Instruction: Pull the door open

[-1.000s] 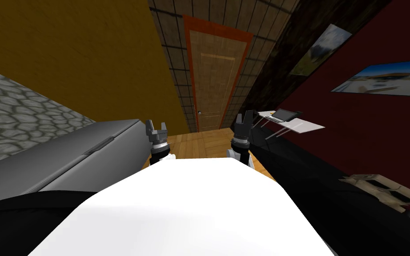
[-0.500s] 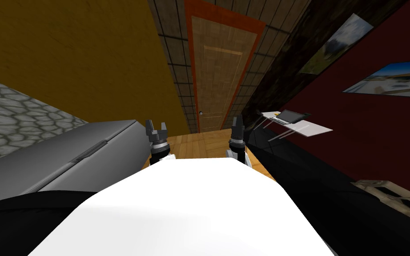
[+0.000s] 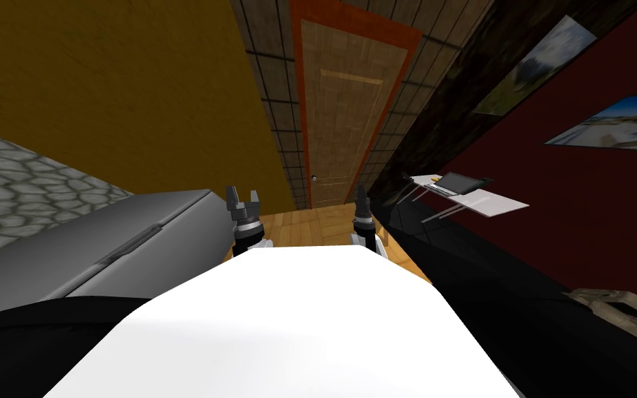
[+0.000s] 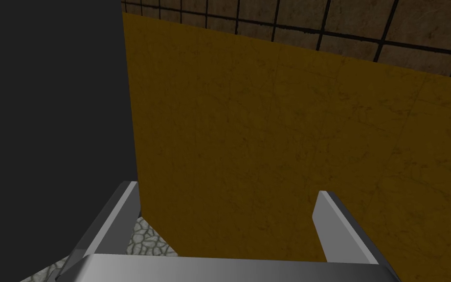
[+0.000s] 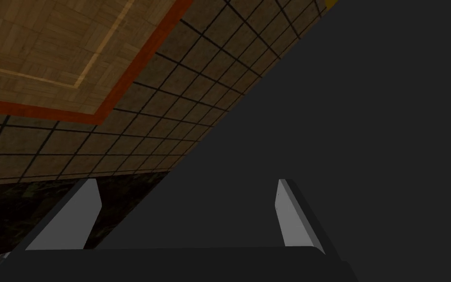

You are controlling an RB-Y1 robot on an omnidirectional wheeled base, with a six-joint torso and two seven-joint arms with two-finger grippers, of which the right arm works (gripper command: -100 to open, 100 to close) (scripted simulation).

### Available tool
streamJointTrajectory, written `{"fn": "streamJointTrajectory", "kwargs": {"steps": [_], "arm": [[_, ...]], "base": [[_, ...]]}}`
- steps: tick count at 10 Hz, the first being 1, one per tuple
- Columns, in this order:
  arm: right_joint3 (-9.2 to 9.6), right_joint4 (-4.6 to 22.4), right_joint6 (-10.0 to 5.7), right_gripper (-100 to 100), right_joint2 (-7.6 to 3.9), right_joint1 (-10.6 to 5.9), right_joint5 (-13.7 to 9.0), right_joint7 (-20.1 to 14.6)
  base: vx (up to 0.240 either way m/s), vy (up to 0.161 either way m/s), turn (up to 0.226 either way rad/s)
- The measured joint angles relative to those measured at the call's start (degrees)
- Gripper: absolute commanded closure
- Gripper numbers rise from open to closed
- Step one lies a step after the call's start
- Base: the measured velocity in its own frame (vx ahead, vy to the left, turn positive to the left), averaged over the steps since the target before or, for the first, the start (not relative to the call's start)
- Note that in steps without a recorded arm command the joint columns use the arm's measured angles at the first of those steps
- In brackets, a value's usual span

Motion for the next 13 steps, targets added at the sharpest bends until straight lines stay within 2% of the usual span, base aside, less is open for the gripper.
{"fn": "streamJointTrajectory", "kwargs": {"steps": [2, 3, 5, 13], "arm": [[-0.54, 2.3, -0.14, -100, -0.52, -0.81, 0.4, 1.5], [-0.86, 4.3, -0.63, -100, -0.81, -1.23, 0.7, 2.5], [-0.97, 6.0, -0.51, -100, -1.23, -1.37, 1.5, 4.4], [-1.4, 15.7, -2.64, -100, -1.71, -2.73, 4.1, 11.6]], "base": [[0.102, 0.05, 0.008], [0.135, 0.086, 0.004], [0.11, 0.061, 0.003], [0.106, 0.051, 0.004]]}}
